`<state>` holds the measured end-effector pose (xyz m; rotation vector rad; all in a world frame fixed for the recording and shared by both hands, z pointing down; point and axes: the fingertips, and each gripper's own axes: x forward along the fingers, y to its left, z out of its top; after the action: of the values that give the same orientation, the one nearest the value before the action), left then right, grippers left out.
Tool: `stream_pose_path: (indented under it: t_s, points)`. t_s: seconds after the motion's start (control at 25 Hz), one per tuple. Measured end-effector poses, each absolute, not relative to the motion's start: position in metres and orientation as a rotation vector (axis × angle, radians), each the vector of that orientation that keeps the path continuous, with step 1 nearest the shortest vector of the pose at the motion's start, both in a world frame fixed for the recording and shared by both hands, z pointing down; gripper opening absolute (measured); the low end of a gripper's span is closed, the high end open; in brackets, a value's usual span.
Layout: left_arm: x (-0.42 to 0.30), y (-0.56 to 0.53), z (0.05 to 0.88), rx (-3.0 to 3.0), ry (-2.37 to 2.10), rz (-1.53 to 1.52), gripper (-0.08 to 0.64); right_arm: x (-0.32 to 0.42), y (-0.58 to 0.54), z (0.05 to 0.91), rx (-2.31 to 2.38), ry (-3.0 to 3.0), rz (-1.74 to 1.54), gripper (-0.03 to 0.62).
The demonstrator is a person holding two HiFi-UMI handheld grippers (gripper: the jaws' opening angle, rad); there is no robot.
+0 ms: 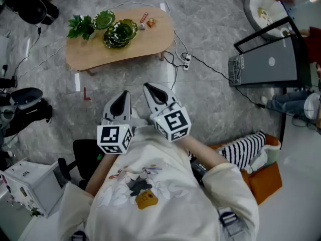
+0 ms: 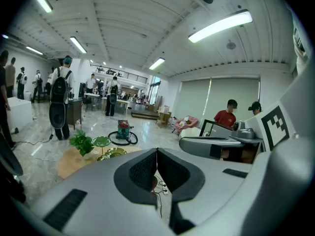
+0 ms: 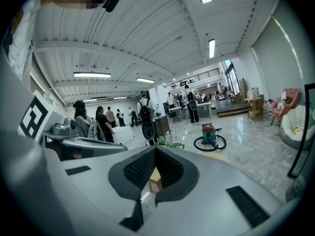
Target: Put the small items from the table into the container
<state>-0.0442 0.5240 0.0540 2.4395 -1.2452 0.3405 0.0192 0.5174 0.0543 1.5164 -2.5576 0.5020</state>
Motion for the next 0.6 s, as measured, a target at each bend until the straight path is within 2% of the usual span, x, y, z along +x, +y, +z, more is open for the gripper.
stream_pose_path:
  t_s: [0.36, 0.6]
  points:
    - [-0.057, 0.519, 0.062, 2.427, -1.244, 0.346, 0.009, 0.002, 0.515, 0.057, 1.450, -2.642, 0.531, 0.005]
    - [-0.039, 0.519, 0.063, 2.433, -1.220, 0.368, 0.009, 0.023, 0.508, 0.053, 1.456, -2.652, 0.596, 0.005]
